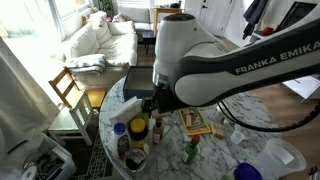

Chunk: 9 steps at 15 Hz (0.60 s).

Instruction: Move the wooden block and the green bottle to the left

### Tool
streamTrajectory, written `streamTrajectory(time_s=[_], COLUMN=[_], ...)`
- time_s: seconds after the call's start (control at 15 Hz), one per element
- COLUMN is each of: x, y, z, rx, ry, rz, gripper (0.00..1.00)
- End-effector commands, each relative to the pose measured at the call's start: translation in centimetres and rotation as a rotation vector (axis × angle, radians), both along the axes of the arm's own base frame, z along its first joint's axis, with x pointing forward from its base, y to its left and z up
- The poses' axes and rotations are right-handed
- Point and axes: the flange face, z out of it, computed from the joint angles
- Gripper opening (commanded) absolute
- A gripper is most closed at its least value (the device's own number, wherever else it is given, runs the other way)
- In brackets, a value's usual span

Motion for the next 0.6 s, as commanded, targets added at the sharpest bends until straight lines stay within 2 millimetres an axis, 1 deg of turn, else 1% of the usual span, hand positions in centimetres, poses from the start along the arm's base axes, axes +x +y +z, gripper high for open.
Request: streamTrajectory(time_s=[0.0, 0.33, 0.53], x=[0.1, 0.2, 0.2], y=[-0.3, -0.5, -0.5], z=[0.3, 0.9, 1.9], rx=[-0.024, -0.022, -0.003], ry=[0.013, 0.003, -0.005], rz=[0.003, -0.002, -0.014], gripper=[1.00, 1.00, 1.00])
